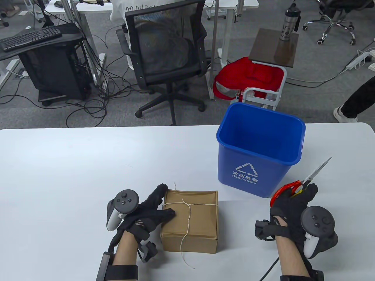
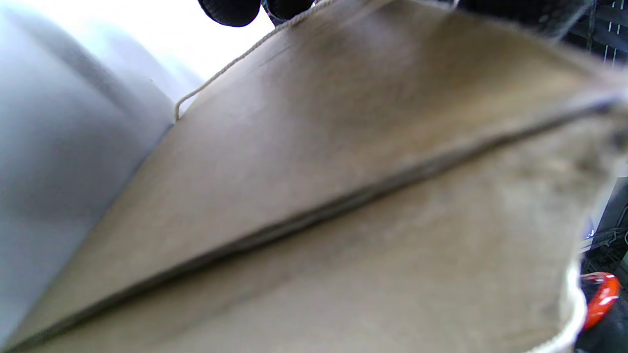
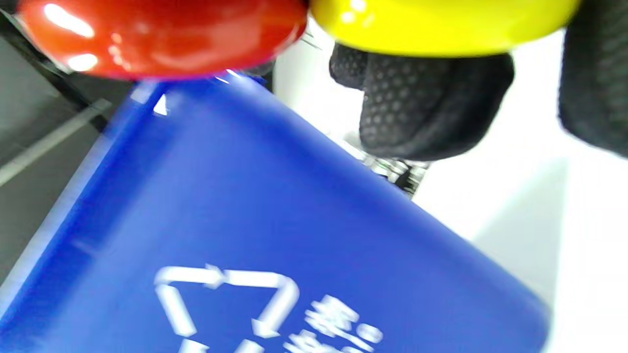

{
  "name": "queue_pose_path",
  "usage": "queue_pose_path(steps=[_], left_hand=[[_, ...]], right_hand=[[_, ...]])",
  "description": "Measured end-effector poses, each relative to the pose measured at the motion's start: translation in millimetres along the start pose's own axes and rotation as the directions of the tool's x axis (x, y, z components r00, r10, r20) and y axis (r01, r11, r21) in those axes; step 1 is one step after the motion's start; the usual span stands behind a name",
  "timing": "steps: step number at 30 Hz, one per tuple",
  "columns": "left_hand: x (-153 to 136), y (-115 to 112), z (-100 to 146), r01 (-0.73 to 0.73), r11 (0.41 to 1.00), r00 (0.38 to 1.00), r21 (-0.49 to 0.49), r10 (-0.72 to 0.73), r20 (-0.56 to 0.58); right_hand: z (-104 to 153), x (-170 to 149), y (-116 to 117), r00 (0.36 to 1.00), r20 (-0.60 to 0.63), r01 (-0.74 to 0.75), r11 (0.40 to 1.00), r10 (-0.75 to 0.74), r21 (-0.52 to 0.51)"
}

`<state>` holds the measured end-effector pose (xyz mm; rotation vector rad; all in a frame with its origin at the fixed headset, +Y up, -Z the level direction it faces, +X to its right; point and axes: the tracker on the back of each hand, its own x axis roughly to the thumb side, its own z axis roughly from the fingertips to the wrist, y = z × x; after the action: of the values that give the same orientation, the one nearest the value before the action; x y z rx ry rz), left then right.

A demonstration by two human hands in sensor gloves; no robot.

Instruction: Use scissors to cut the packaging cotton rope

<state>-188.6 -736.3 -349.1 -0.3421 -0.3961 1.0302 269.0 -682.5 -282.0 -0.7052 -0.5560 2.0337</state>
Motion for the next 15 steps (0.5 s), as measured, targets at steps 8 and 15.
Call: queue_pose_path(steps=[8,15], left_hand=[[-1,0,0,-0.013,1.0,1.0,0.001,0.013,0.002],[-2,0,-1,-0.02,1.0,1.0,0.0,0.02,0.003]], right_hand=[[-22,-44,26,0.943,-0.215,-0.226,0.963,0.254,0.146],[-36,-57,49,0.781,-0.244,-0.511,0.812,0.575,0.281]])
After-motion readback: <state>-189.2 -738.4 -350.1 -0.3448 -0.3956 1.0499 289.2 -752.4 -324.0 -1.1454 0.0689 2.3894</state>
